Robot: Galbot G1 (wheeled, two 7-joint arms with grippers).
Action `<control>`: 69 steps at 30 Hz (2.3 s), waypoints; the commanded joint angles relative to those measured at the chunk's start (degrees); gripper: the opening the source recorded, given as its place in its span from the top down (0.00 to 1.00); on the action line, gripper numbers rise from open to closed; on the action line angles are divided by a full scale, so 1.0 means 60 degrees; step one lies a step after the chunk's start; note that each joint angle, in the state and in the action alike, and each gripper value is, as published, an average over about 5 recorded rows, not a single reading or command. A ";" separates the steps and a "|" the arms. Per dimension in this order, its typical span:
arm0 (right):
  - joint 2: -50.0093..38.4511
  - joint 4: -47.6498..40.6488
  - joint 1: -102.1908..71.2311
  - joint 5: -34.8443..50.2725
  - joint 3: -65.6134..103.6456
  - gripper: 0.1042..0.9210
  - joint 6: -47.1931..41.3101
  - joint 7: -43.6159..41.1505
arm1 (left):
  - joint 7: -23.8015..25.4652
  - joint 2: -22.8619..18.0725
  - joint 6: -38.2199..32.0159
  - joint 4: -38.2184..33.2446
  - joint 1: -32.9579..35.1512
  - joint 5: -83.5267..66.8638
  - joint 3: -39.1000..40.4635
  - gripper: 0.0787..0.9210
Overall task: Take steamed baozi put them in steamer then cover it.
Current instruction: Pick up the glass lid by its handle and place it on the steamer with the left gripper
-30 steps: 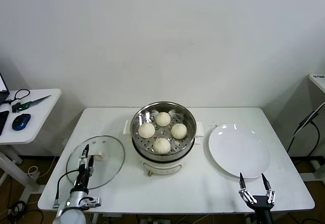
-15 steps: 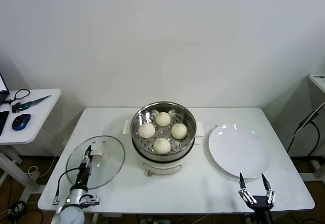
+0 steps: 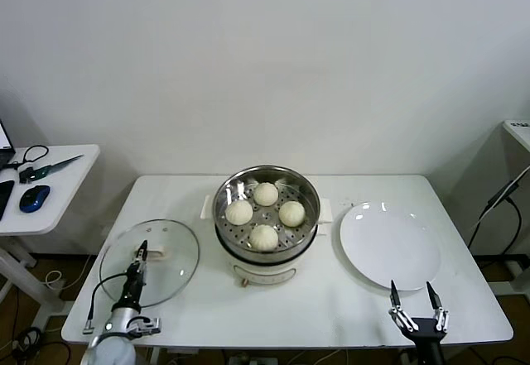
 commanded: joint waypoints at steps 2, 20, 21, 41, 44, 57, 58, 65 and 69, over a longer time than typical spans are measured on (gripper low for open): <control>-0.0007 0.0018 -0.0030 -0.0059 -0.0018 0.12 -0.0014 -0.0017 | -0.0126 -0.0090 -0.0105 -0.0010 -0.0119 0.0073 -0.0045 0.93; -0.0018 0.0094 -0.0064 -0.0264 -0.0175 0.12 -0.0012 -0.0006 | 0.3439 0.2557 0.3082 -0.6205 0.0845 -0.4099 0.0154 0.93; -0.0019 0.0096 -0.0054 -0.0291 -0.0181 0.12 -0.0021 0.0004 | 0.3603 0.2732 0.3290 -0.6430 0.0821 -0.4068 0.0193 0.93; 0.0063 -0.0149 0.0226 -0.0816 -0.0425 0.12 -0.0181 0.0283 | 0.6694 0.1420 0.6977 -0.7353 -0.2697 -0.0492 0.5998 0.93; 0.0066 -0.0166 0.0224 -0.0824 -0.0452 0.12 -0.0142 0.0292 | 0.6927 0.0806 0.7179 -0.6997 -0.2949 0.0068 0.6637 0.93; 0.0034 -0.0297 0.0194 -0.0765 -0.0435 0.12 0.0048 0.0370 | 0.6884 -0.1500 0.7288 -0.5321 -0.3435 0.1271 0.7609 0.93; 0.0038 -0.0307 0.0200 -0.0766 -0.0434 0.12 0.0056 0.0374 | 0.6833 -0.1591 0.7279 -0.5204 -0.3433 0.1320 0.7620 0.93; 0.0065 -0.0360 0.0212 -0.0769 -0.0440 0.12 0.0121 0.0374 | 0.6574 -0.1999 0.7150 -0.4528 -0.3319 0.1620 0.7623 0.93; 0.0066 -0.0354 0.0195 -0.0764 -0.0424 0.12 0.0142 0.0376 | 0.6350 -0.2056 0.7058 -0.4208 -0.3246 0.1658 0.7596 0.93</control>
